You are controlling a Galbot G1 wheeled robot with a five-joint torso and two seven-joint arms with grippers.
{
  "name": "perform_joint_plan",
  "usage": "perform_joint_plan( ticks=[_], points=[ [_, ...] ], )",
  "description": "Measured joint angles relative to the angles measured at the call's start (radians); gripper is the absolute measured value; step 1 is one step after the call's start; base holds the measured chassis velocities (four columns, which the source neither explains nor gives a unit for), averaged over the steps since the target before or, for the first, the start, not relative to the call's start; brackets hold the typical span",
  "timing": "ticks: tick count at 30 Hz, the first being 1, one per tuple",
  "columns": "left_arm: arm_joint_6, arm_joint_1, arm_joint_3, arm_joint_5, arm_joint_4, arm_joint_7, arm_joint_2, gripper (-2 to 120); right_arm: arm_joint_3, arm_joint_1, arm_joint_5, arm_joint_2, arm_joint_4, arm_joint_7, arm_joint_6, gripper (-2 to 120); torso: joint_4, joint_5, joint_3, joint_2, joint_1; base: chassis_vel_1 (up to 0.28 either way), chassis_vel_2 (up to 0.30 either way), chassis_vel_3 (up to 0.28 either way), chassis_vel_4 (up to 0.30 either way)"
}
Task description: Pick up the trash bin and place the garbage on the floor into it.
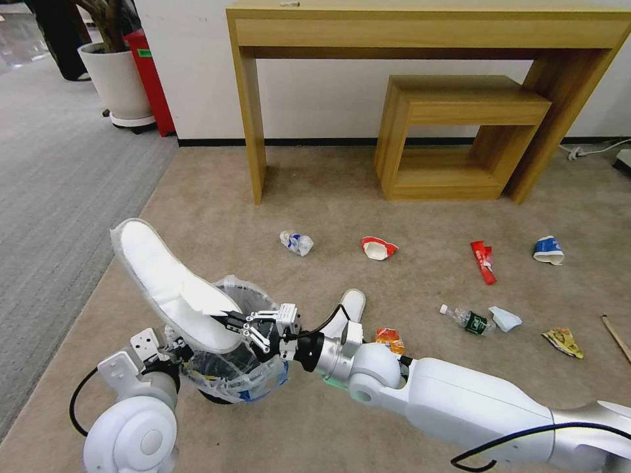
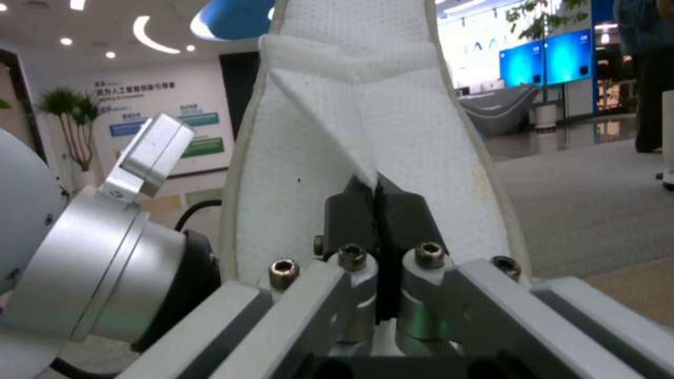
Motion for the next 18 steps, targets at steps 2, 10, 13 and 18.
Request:
perform_joint_plan(
  ticks=[2, 10, 13, 18],
  points=[
    [0.0, 0.002, -0.003, -0.007, -0.008, -0.001, 0.003, 1, 0.0, 0.0, -0.002, 0.001, -0.002, -0.002, -0.001, 9, 0.0, 0.0, 0.0, 0.0, 0.0, 0.0, 0.0, 0.0, 0.0],
    [0.001, 0.003, -0.007, -0.015, -0.014, -0.003, 0.007, 1, 0.01, -0.002, -0.004, -0.007, -0.001, -0.006, -0.003, 35, 0.0, -0.0001, 0.0, 0.0, 0.0, 0.0, 0.0, 0.0, 0.0],
    [0.001, 0.009, -0.006, -0.016, -0.018, -0.003, 0.004, 1, 0.016, -0.006, -0.008, -0.009, 0.0, -0.006, -0.004, 57, 0.0, 0.0, 0.0, 0.0, 0.0, 0.0, 0.0, 0.0, 0.0],
    [0.001, 0.011, -0.006, -0.016, -0.02, -0.003, 0.004, 1, 0.018, -0.007, -0.013, -0.009, -0.001, -0.006, -0.002, 76, 0.0, 0.0, 0.0, 0.0, 0.0, 0.0, 0.0, 0.0, 0.0]
  ],
)
